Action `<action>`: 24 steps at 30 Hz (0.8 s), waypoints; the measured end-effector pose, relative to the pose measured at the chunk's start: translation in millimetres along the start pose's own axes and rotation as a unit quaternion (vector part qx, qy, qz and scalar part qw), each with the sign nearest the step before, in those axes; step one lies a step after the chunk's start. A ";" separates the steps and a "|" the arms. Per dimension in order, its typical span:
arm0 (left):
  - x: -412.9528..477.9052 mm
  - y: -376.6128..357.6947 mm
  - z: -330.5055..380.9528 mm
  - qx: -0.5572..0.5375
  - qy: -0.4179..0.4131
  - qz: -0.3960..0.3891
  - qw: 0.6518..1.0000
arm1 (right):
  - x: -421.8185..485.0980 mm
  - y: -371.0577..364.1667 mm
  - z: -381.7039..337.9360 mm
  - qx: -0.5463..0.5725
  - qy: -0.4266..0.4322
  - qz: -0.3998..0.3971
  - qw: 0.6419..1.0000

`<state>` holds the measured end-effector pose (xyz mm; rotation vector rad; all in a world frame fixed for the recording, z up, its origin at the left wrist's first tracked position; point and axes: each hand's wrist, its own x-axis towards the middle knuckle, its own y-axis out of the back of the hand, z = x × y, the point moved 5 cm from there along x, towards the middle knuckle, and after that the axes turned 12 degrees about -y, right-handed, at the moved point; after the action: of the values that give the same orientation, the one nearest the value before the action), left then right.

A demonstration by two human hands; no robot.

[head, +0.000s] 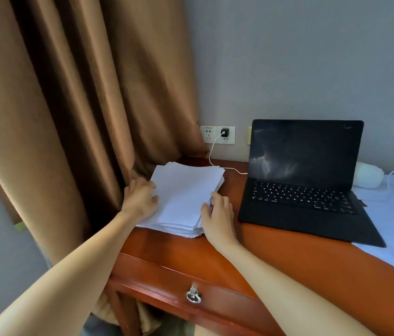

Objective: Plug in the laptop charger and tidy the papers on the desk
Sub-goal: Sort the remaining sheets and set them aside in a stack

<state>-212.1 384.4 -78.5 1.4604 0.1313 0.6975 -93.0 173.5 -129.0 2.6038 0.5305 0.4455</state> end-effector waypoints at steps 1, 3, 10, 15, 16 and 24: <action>-0.8 2.2 6.6 0.007 -0.027 0.008 1.000 | -5.9 5.4 0.3 -0.007 0.020 0.009 1.000; -5.8 7.4 23.8 0.009 -0.073 0.023 0.997 | -18.0 16.2 6.0 -0.039 0.056 -0.005 0.998; -33.6 9.3 119.7 -0.039 -0.218 0.032 0.975 | -32.4 105.7 43.3 -0.204 0.135 -0.028 0.969; -44.8 4.2 211.8 -0.074 -0.308 0.029 0.948 | -39.1 196.2 73.1 -0.287 0.104 -0.012 0.952; -46.9 2.3 230.0 -0.082 -0.324 0.030 0.942 | -41.5 214.3 79.8 -0.297 0.094 -0.004 0.950; -65.8 -47.1 371.5 -0.155 -0.441 -0.006 0.884 | -70.8 363.0 153.9 -0.355 0.001 0.062 0.933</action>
<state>-66.9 33.3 -91.5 1.3335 -0.6499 -0.0156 10.4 -212.5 -101.1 1.9373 0.1522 0.5575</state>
